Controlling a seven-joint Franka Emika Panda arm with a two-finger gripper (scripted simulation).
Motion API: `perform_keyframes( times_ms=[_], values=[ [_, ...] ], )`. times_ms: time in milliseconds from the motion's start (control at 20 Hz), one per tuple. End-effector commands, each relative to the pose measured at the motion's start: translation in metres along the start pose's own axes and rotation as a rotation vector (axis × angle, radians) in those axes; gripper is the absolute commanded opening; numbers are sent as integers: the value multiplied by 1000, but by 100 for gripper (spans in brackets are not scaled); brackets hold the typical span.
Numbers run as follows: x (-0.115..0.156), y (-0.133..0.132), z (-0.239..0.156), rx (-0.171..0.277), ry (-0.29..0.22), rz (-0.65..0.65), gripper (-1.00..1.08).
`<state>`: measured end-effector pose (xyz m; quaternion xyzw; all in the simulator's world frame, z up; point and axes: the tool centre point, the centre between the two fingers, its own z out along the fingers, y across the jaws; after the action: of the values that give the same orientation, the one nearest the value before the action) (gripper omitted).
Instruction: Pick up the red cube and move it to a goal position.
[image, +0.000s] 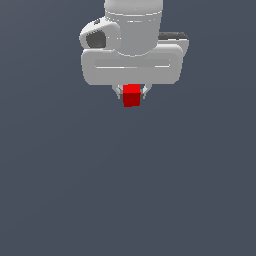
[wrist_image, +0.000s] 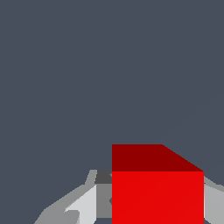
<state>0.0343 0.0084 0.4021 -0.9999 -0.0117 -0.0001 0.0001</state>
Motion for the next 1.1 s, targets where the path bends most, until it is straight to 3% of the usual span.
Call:
perform_keyframes(
  times_ms=[0, 1050],
  values=[
    [5, 0, -14, 0, 0, 0, -100],
    [35, -2, -85, 0, 0, 0, -100]
  ],
)
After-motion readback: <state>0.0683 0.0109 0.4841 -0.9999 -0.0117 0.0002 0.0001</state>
